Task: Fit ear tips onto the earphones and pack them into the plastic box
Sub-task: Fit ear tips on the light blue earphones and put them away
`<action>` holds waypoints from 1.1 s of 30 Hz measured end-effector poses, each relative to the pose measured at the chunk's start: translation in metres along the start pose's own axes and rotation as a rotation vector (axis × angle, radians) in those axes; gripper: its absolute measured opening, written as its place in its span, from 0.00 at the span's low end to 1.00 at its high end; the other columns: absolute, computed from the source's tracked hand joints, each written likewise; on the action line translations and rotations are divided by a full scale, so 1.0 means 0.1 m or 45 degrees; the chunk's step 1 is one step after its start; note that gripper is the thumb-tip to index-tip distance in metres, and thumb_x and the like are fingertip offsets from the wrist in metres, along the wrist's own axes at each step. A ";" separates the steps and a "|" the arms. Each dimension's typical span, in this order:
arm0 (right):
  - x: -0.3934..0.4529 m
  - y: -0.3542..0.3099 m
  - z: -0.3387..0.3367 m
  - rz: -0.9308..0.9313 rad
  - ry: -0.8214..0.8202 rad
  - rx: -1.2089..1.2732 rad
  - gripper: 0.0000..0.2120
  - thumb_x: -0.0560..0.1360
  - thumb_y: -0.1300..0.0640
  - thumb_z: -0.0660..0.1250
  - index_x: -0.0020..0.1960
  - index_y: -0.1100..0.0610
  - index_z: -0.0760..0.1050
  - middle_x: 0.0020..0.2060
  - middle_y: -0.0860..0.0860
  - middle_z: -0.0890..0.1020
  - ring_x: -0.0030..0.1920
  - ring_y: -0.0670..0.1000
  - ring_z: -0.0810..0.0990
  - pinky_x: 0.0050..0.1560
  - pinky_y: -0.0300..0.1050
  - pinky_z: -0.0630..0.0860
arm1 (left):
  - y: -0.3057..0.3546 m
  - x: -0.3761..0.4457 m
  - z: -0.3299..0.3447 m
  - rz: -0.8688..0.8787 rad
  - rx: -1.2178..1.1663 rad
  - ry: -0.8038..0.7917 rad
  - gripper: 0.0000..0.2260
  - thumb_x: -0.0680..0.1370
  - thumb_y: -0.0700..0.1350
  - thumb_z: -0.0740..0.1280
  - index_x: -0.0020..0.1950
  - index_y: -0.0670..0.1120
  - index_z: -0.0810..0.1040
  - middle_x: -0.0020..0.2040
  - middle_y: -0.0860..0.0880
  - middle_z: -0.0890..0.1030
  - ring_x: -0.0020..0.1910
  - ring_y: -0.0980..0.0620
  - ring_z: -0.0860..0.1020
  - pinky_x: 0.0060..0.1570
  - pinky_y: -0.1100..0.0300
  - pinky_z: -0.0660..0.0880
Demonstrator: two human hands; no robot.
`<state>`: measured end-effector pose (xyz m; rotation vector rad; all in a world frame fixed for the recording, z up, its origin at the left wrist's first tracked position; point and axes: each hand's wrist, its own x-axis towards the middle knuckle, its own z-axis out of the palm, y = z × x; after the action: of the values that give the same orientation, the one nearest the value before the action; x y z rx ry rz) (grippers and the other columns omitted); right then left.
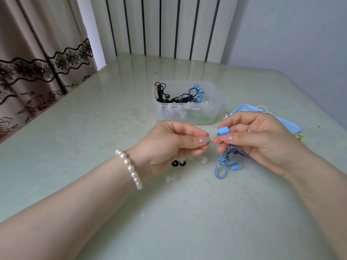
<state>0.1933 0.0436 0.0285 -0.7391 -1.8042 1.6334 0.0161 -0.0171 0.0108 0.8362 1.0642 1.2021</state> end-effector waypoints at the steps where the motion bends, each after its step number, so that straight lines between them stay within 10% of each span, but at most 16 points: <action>1: 0.00 0.00 0.00 -0.006 0.026 -0.025 0.13 0.57 0.70 0.73 0.40 0.62 0.77 0.33 0.57 0.84 0.30 0.53 0.82 0.36 0.39 0.78 | 0.00 0.00 0.00 -0.033 -0.060 0.000 0.04 0.67 0.31 0.67 0.39 0.36 0.80 0.32 0.44 0.82 0.31 0.53 0.82 0.35 0.65 0.79; 10: 0.03 0.08 -0.02 0.014 0.058 -0.107 0.26 0.49 0.39 0.79 0.42 0.53 0.84 0.36 0.56 0.85 0.33 0.51 0.82 0.45 0.55 0.69 | -0.02 0.00 0.04 -0.168 -0.361 -0.029 0.13 0.65 0.32 0.66 0.48 0.31 0.78 0.40 0.40 0.84 0.37 0.51 0.83 0.38 0.65 0.80; 17: 0.02 0.05 0.05 -0.056 0.170 -0.097 0.10 0.58 0.59 0.71 0.39 0.59 0.83 0.33 0.56 0.84 0.33 0.51 0.82 0.40 0.39 0.80 | -0.05 0.00 0.05 -0.180 -0.370 0.021 0.15 0.65 0.33 0.67 0.50 0.31 0.77 0.40 0.38 0.83 0.37 0.49 0.84 0.38 0.65 0.80; 33: 0.04 0.05 0.15 -0.063 0.315 -0.321 0.05 0.65 0.68 0.72 0.37 0.60 0.81 0.32 0.48 0.84 0.32 0.42 0.81 0.34 0.29 0.73 | -0.08 0.00 0.07 -0.112 -0.238 0.078 0.06 0.73 0.32 0.64 0.48 0.32 0.78 0.41 0.40 0.84 0.39 0.49 0.84 0.41 0.63 0.80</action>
<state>0.1801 0.0369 0.0227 -0.9542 -1.8480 1.2353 0.0256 -0.0184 0.0056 0.6058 1.0099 1.2376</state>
